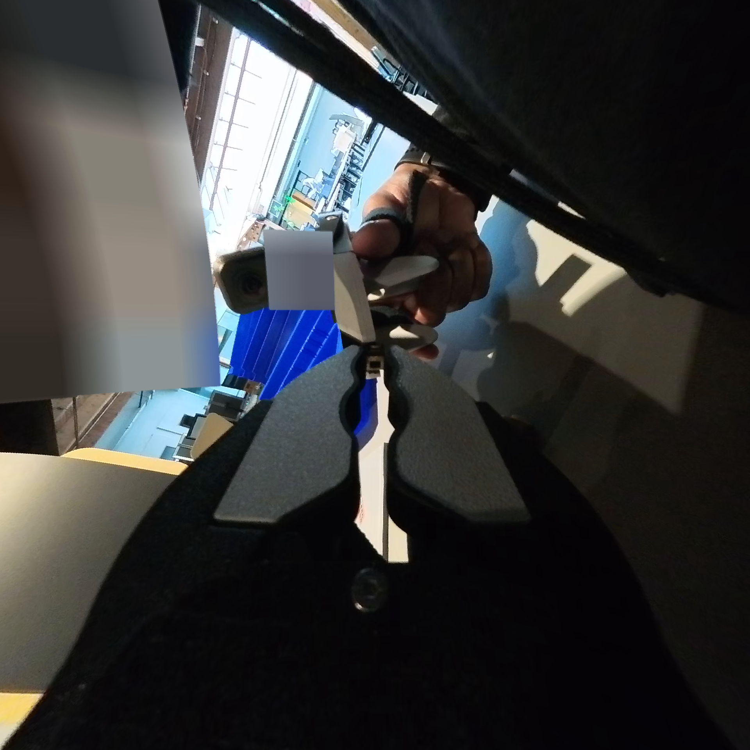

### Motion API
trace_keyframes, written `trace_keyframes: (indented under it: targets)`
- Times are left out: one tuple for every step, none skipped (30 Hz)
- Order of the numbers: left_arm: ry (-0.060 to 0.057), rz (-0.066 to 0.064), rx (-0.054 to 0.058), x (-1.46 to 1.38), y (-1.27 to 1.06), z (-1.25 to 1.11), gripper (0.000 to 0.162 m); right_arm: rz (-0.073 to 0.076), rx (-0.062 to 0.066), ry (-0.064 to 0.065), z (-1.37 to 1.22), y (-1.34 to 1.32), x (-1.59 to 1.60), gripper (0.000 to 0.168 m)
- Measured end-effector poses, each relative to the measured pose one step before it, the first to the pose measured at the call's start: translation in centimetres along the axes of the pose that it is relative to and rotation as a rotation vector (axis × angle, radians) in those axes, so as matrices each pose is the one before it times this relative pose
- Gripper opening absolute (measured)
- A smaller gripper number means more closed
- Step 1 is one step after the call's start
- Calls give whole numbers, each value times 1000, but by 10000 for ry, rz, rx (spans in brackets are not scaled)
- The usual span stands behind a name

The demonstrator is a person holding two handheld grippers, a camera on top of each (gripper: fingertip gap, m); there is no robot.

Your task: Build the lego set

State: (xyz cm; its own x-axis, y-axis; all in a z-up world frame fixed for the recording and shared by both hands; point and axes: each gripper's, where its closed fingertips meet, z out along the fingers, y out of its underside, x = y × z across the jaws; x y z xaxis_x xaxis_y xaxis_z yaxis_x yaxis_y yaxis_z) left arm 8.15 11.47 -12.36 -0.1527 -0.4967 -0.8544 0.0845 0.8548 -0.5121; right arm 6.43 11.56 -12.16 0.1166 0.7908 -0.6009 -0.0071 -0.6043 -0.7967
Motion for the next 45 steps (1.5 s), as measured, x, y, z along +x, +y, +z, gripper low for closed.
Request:
trace_keyframes:
  targets:
    - [-4, 7, 11, 0, -15, 30, 7, 25, -4, -10, 9, 7, -18, 14]
    - [-3, 5, 2, -76, -18, 73, 7, 14, -15, -3, 11, 29, 4, 15]
    - [-11, -17, 2, -176, -201, 114, 7, 4, -17, 3, 11, 40, 25, 15]
    - [-20, -9, -1, -53, 81, 99, 7, 17, -7, -9, 19, 43, 13, 15]
    - [-17, -23, 9, -7, 59, -51, 7, 31, 13, -20, 15, 4, 5, 15]
    - [0, -23, 0, 14, -36, 3, 7, 18, 23, -17, 20, -19, 0, 14]
    - [1, -14, -14, 25, 45, 31, 7, -10, 12, -4, 8, -1, 0, 13]
    - [10, -34, 9, 53, 36, 25, 8, -36, -5, 21, 22, 18, 20, 13]
    - [13, -41, 5, 93, 82, -58, 8, -43, -10, 32, 18, 29, 32, 13]
    - [5, -48, 15, 79, 143, -69, 8, -40, -5, 31, 12, 36, 27, 13]
    - [-4, -141, 9, 5, 27, 70, 8, -52, 15, 60, 5, 11, 75, 13]
    - [-21, -210, -33, 27, 161, 43, 7, -75, 32, 113, -17, 6, 141, 13]
    - [-18, -232, -69, 37, 221, 5, 8, -91, 21, 126, -18, 44, 149, 12]
    - [24, -302, -41, 60, 176, -47, 8, -96, 28, 110, -37, 61, 116, 13]
    - [77, -473, -53, 67, 206, -77, 8, -114, 45, 160, -73, 65, 160, 12]
    - [26, -518, -98, -50, 296, -126, 10, -157, 26, 271, -103, 111, 281, 12]
    - [-92, -504, -115, -219, 334, -178, 13, -183, -28, 365, -106, 194, 351, 12]
    - [19, -570, -166, -107, 420, -263, 15, -192, -90, 432, -68, 274, 412, 12]
    - [199, -619, -213, 122, 440, -296, 15, -207, -133, 429, -25, 322, 353, 12]
    - [144, -534, -193, 89, 408, -296, 16, -204, -146, 314, 60, 291, 125, 12]
    - [132, -441, -155, 99, 378, -249, 17, -197, -165, 231, 121, 279, -28, 12]
    - [245, -432, -226, 224, 454, -145, 17, -197, -235, 270, 189, 326, 26, 12]
    - [273, -361, -248, 295, 491, -61, 18, -191, -299, 307, 226, 393, 85, 13]
    - [263, -256, -234, 303, 511, 24, 20, -184, -289, 279, 248, 383, 58, 13]
    - [311, -141, -273, 388, 591, 96, 21, -164, -243, 247, 233, 321, 40, 12]
    - [256, 51, -303, 505, 467, 84, 23, -118, -213, 239, 204, 287, 73, 12]
    - [272, 117, -207, 442, 205, 249, 27, -43, -185, 243, 167, 262, 146, 12]
    - [349, 91, -172, 389, 227, 192, 31, 30, -121, 215, 95, 190, 170, 13]
    - [360, -35, -242, 286, 327, 208, 34, 68, -58, 129, 21, 106, 108, 13]
    - [397, -47, -244, 290, 352, 191, 36, 90, -38, 41, -42, 86, 43, 13]
    - [360, -13, -204, 241, 302, 189, 39, 100, 3, 1, -77, 59, 6, 12]
    - [242, 34, -147, 132, 209, 115, 42, 115, 56, -4, -138, -8, 26, 12]
    - [192, 33, -79, -61, 134, 230, 43, 137, 60, -12, -156, -8, 42, 12]
    - [215, -17, -64, 61, 94, 63, 44, 119, 55, -19, -147, 10, 22, 12]
    - [237, -55, -50, 69, 46, 75, 44, 71, 65, -18, -111, -14, 12, 12]
    - [166, -47, -32, -162, -4, 216, 44, 40, 49, -25, -63, -8, 12, 12]
    - [111, 13, -42, 23, -44, 240, 43, 27, -10, -43, 25, 22, 6, 12]
    - [94, 64, -73, 44, 25, 157, 40, 0, -66, -43, 98, 70, 5, 12]
    - [71, 66, -136, 43, 102, 203, 36, -54, -108, -15, 145, 100, 41, 12]
    - [84, 73, -166, 70, 144, 212, 31, -101, -146, 9, 171, 132, 45, 12]
    - [88, 102, -120, 147, 118, 176, 17, -128, -160, 32, 193, 130, 57, 12]
    - [-17, 67, 5, 102, -66, -13, 16, -176, -147, 84, 164, 108, 86, 13]
    - [-38, 25, 0, -5, -55, 37, 16, -284, -138, 155, 128, 98, 153, 13]
    - [-85, -34, -23, -55, -21, 94, 16, -402, -136, 184, 82, 115, 175, 13]
    - [-91, -47, -16, -18, 82, -64, 16, -474, -132, 149, 53, 124, 124, 12]
